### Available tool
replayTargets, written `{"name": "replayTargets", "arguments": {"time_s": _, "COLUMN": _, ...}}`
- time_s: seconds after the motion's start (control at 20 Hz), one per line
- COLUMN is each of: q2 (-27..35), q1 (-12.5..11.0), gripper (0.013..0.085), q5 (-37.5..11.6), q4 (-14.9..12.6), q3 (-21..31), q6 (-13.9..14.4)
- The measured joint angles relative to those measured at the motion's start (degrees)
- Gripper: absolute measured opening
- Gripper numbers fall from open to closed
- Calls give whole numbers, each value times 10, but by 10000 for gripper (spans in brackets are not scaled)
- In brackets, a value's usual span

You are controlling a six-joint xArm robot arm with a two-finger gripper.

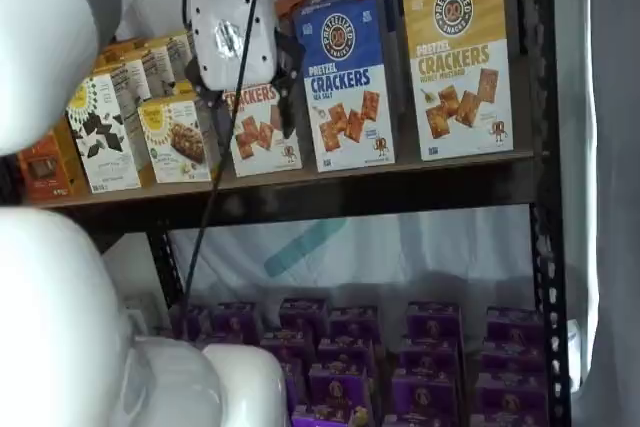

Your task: Retrieve the yellow and white box located on the top shelf, the sixth one from the left

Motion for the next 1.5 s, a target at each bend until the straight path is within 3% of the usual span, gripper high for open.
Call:
{"name": "replayTargets", "arguments": {"time_s": 0.1, "q2": 3, "q1": -17, "gripper": 850, "q5": -24, "q4": -25, "q3": 4, "q6": -23}}
{"name": "replayTargets", "arguments": {"time_s": 0.3, "q2": 19, "q1": -83, "gripper": 850, "q5": -68, "q4": -33, "q3": 4, "q6": -88}}
{"name": "replayTargets", "arguments": {"time_s": 0.55, "q2": 52, "q1": -172, "gripper": 850, "q5": -124, "q4": -15, "q3": -6, "q6": -170}}
{"name": "replayTargets", "arguments": {"time_s": 0.9, "q2": 122, "q1": -272, "gripper": 850, "q5": -187, "q4": 19, "q3": -45, "q6": -263}}
{"name": "replayTargets", "arguments": {"time_s": 1.25, "q2": 172, "q1": -325, "gripper": 850, "q5": -206, "q4": 54, "q3": -86, "q6": -315}}
{"name": "replayTargets", "arguments": {"time_s": 1.5, "q2": 187, "q1": -338, "gripper": 850, "q5": -201, "q4": 64, "q3": -102, "q6": -327}}
